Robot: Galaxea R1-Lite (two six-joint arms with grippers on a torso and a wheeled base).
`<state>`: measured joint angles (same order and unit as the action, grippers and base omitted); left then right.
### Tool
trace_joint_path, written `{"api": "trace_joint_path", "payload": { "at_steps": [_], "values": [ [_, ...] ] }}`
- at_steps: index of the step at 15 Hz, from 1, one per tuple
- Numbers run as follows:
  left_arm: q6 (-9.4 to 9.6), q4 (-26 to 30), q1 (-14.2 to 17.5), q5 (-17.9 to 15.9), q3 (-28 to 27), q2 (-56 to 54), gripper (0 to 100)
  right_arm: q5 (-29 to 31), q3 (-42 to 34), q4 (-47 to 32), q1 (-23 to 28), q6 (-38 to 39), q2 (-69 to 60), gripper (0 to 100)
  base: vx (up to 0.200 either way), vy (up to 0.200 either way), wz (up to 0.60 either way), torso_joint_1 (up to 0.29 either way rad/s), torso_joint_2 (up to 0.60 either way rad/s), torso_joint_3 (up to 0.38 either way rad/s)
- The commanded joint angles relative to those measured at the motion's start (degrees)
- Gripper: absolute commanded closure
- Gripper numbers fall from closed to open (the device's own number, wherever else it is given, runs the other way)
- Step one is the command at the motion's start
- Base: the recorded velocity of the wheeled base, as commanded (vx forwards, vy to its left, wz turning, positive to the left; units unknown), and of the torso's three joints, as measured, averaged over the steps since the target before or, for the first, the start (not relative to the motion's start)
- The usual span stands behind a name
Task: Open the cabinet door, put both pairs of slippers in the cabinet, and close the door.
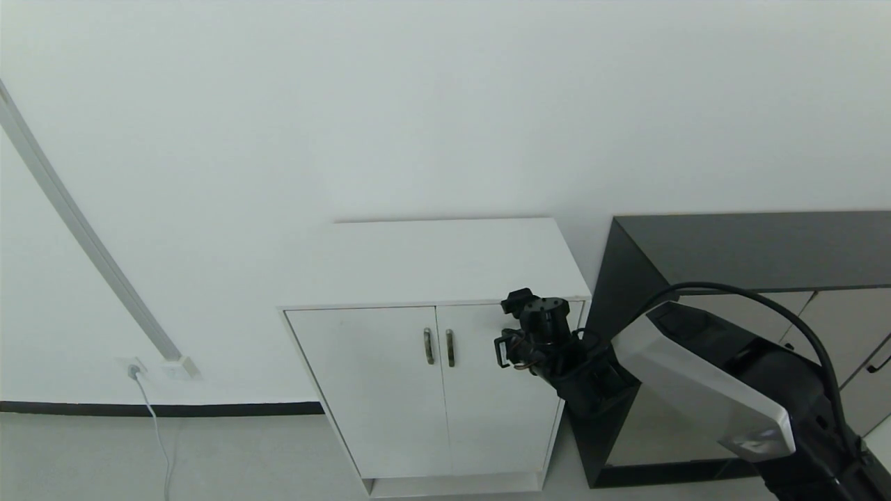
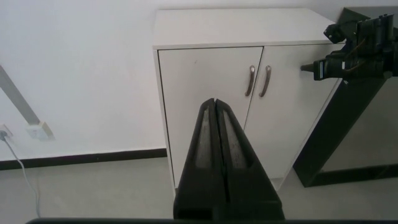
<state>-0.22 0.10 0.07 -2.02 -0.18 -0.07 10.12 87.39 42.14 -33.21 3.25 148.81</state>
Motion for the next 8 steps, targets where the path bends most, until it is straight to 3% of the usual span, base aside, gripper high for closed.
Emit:
{"api": "trace_joint_path", "payload": {
  "at_steps": [1,8],
  "values": [
    [-0.04,0.0,0.0,0.0,0.0,0.1,100,0.0,0.1,0.1,0.3,0.0,0.1,100,0.000,0.000,0.00,0.000,0.00,0.000],
    [0.04,0.0,0.0,0.0,0.0,0.1,100,0.0,0.3,0.4,1.2,0.3,-0.2,100,0.000,0.000,0.00,0.000,0.00,0.000]
  ]
}}
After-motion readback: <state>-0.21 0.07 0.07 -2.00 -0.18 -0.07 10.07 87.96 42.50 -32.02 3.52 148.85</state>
